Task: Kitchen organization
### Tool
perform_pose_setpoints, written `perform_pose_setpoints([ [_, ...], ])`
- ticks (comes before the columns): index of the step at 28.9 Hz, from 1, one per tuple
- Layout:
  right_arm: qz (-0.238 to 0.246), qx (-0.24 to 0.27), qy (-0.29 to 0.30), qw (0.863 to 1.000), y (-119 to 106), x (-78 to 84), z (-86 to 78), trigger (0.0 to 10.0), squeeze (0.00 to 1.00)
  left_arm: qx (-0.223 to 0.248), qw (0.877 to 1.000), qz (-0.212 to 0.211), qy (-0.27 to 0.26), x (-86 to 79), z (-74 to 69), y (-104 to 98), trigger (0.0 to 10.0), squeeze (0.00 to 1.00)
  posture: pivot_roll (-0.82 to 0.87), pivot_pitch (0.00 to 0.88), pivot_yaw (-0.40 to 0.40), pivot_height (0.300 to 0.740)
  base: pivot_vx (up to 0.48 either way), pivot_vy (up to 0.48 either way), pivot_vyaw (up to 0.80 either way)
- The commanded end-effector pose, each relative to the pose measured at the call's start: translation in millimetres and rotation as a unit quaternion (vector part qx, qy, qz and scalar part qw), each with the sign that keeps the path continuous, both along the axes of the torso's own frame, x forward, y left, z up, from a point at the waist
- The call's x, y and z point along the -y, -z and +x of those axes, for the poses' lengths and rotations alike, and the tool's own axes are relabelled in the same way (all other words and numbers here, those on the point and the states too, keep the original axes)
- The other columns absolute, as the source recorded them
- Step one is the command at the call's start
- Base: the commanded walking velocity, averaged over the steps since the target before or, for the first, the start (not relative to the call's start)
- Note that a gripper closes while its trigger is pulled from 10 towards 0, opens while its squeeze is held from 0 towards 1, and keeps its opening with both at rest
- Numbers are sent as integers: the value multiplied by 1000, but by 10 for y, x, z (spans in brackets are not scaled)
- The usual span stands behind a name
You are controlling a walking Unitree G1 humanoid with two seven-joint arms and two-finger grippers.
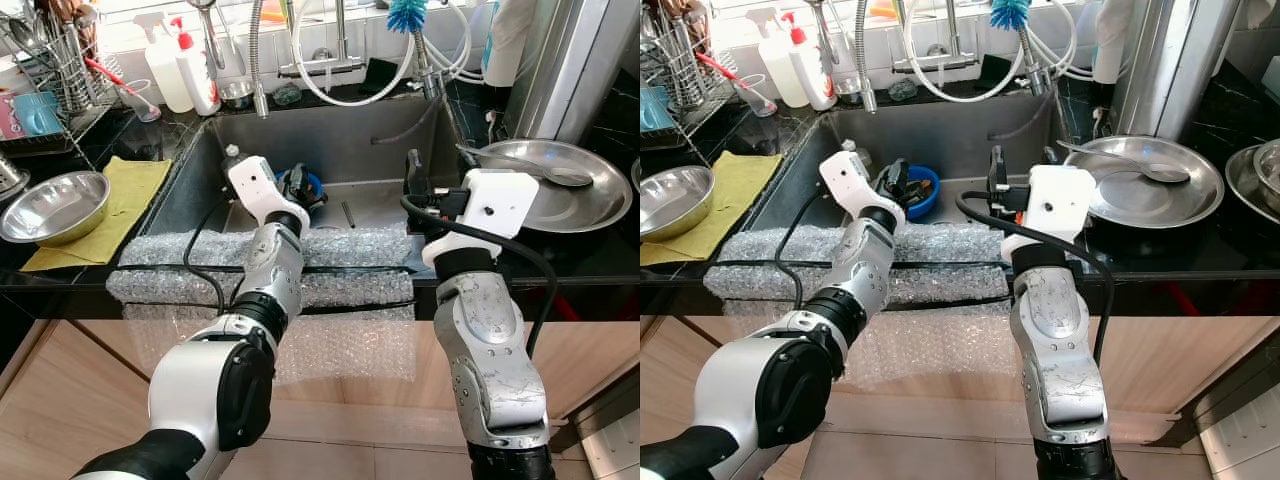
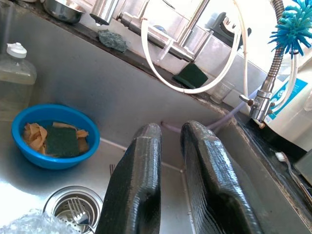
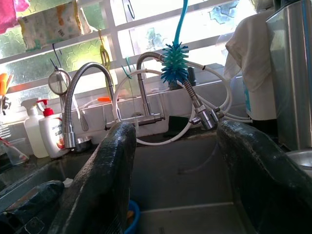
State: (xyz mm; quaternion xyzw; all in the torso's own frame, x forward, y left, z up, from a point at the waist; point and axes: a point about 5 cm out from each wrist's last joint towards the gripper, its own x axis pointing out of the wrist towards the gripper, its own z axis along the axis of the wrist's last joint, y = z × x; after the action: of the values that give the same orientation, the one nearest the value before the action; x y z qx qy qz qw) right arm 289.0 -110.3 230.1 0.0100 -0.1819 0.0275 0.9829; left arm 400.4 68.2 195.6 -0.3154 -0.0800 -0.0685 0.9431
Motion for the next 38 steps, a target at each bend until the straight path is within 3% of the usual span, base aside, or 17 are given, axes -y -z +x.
perform_pose_setpoints([
  [1, 2, 8, -10, 1000, -47, -54, -37, 10000, 0, 7, 1000, 6, -1, -3, 22, -70, 10000, 0, -202, 86, 144, 740, 0, 0, 0],
  [14, 2, 8, -10, 1000, -47, -54, -37, 10000, 0, 7, 1000, 6, -1, -3, 22, -70, 10000, 0, -202, 86, 144, 740, 0, 0, 0],
  [15, 1, 4, -19, 1000, 9, -88, 25, 10000, 0, 83, 993, 80, -28, -247, -36, -122, 10000, 0, -99, 25, 158, 740, 0, 0, 0],
  [16, -5, 2, -26, 1000, 57, -115, 91, 10000, 0, 149, 976, 152, -47, -386, -121, -198, 10000, 0, -98, 0, 158, 740, 0, 0, 0],
  [18, -12, 0, -32, 999, 106, -141, 161, 10000, 0, 215, 949, 225, -58, -465, -241, -270, 10000, 0, -98, 0, 158, 740, 0, 0, 0],
  [38, -15, 9, -31, 999, 130, -121, 226, 10000, 0, 206, 944, 249, -70, -516, -310, -246, 10000, 0, -90, 0, 154, 740, 0, 0, 0],
])
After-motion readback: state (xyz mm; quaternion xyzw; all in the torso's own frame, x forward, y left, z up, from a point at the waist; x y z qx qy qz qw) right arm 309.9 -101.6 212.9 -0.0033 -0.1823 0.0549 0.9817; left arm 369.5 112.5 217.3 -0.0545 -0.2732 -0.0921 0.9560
